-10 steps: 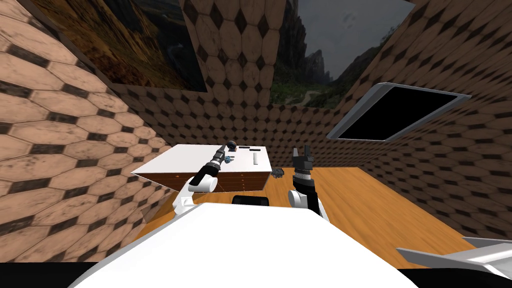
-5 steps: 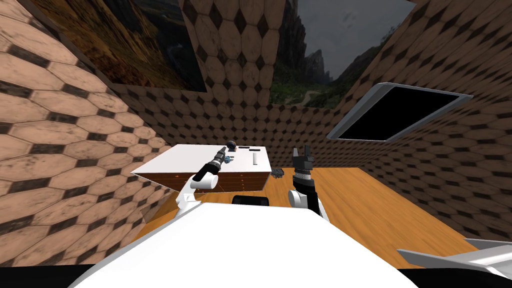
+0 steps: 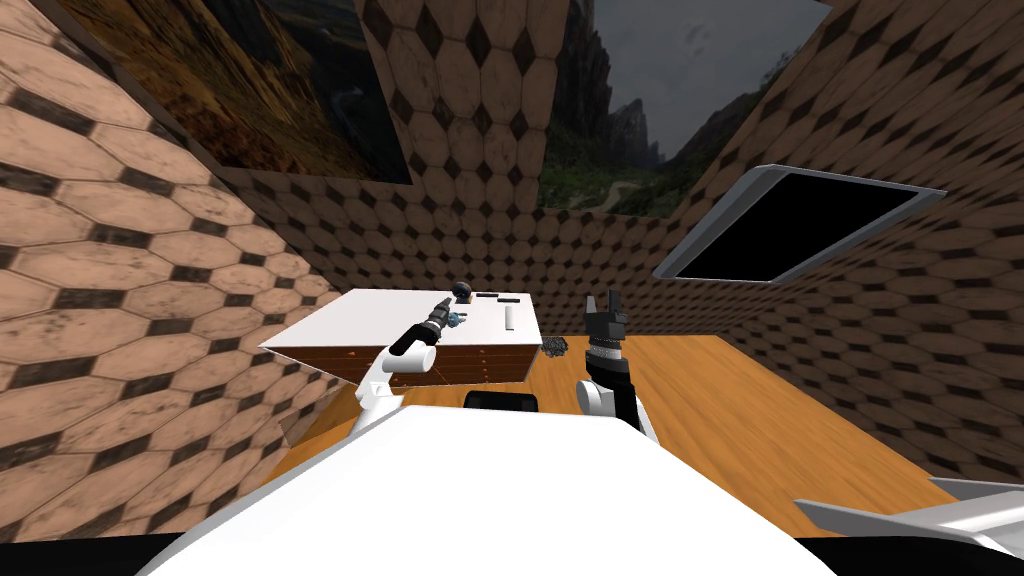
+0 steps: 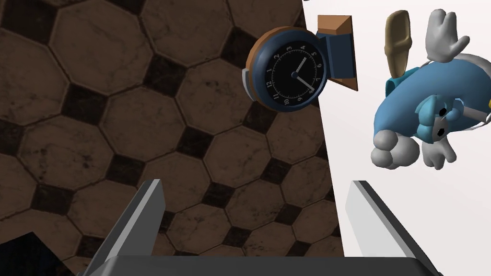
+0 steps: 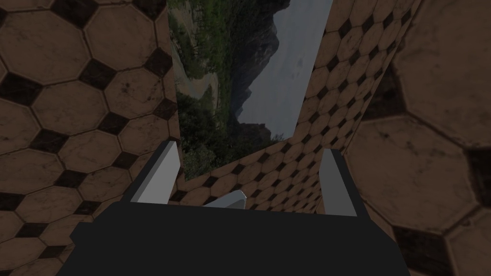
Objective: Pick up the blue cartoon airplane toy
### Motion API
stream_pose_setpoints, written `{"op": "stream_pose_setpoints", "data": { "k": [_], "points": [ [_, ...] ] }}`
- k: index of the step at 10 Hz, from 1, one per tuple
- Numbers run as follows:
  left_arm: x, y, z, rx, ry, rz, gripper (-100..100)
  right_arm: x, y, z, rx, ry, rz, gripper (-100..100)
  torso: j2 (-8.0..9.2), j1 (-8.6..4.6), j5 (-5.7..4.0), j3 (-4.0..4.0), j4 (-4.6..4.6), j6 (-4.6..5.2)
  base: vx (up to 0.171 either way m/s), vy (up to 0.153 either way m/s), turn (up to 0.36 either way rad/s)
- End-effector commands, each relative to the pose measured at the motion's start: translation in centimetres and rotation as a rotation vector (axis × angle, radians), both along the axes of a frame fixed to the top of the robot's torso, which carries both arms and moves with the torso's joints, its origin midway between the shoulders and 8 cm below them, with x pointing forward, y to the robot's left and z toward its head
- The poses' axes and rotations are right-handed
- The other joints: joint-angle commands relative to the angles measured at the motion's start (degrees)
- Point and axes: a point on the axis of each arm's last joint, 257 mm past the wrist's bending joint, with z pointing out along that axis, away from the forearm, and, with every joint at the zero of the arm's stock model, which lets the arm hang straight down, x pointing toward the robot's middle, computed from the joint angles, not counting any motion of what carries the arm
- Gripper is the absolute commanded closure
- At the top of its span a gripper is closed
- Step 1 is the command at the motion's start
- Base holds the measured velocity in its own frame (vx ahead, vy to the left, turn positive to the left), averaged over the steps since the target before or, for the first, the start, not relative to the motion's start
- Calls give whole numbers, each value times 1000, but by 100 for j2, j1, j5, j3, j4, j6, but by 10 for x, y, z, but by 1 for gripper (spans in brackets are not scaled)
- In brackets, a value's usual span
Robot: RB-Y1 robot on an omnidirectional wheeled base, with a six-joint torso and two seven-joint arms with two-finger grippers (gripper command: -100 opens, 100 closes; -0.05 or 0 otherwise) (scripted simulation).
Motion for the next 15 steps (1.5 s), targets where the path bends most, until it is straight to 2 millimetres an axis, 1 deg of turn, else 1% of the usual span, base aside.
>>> {"op": "stream_pose_setpoints", "data": {
  "k": [1,4,8,11,14,15],
  "points": [
    [-1,4,-10,-3,38,9,-100,0,0,0,0,0,0,0,0,0,0,0,0,0,12,-9,-2],
    [0,21,-38,-17,144,53,-100,0,0,0,0,0,0,0,-2,1,0,-1,0,0,18,-10,-12],
    [-2,41,-66,-49,256,110,-100,0,0,0,0,0,0,0,-6,5,1,-3,-1,0,28,-5,-20],
    [-6,50,-84,-77,323,147,-100,0,0,0,0,0,0,0,-5,5,1,-3,-1,-1,29,0,-22],
    [-12,55,-100,-101,378,173,-100,0,0,0,0,0,0,0,-4,6,1,-3,-1,-1,29,3,-20],
    [-16,56,-108,-111,405,183,-100,0,0,0,0,0,0,0,-5,5,1,-3,-1,-1,46,5,-25]
  ]
}}
